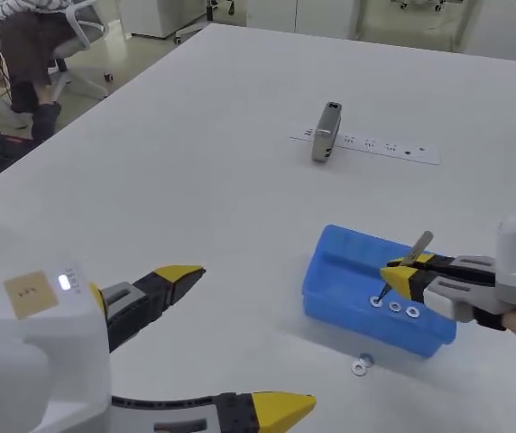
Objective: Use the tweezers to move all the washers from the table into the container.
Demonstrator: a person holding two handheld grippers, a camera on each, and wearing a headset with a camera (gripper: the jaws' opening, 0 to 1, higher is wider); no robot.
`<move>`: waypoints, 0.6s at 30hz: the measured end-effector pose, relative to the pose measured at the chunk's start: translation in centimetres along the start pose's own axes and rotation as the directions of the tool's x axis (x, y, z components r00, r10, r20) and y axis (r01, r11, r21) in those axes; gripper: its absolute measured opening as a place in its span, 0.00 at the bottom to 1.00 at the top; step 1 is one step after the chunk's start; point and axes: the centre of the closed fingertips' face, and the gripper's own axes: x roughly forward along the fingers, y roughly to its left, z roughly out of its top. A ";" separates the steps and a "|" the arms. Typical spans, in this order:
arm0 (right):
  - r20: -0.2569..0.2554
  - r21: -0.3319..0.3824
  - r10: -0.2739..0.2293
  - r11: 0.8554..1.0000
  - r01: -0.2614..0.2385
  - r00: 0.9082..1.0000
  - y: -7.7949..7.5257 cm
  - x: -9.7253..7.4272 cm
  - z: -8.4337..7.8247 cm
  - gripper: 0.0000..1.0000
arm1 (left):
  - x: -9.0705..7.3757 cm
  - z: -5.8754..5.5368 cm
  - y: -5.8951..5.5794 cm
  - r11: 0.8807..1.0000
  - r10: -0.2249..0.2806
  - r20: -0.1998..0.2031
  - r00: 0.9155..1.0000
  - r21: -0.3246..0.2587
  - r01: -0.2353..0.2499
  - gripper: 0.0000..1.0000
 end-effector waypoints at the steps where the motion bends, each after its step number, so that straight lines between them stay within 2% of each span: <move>1: 0.004 0.000 0.000 1.000 0.000 1.000 0.0 -0.1 0.1 0.04 | 0.0 0.0 0.0 1.000 -0.002 -0.002 1.000 0.000 0.002 0.89; 18: 0.096 0.009 -0.011 1.000 0.010 0.995 1.5 -2.7 2.5 0.04 | 0.0 0.0 -0.2 1.000 -0.010 -0.001 1.000 0.006 0.010 0.89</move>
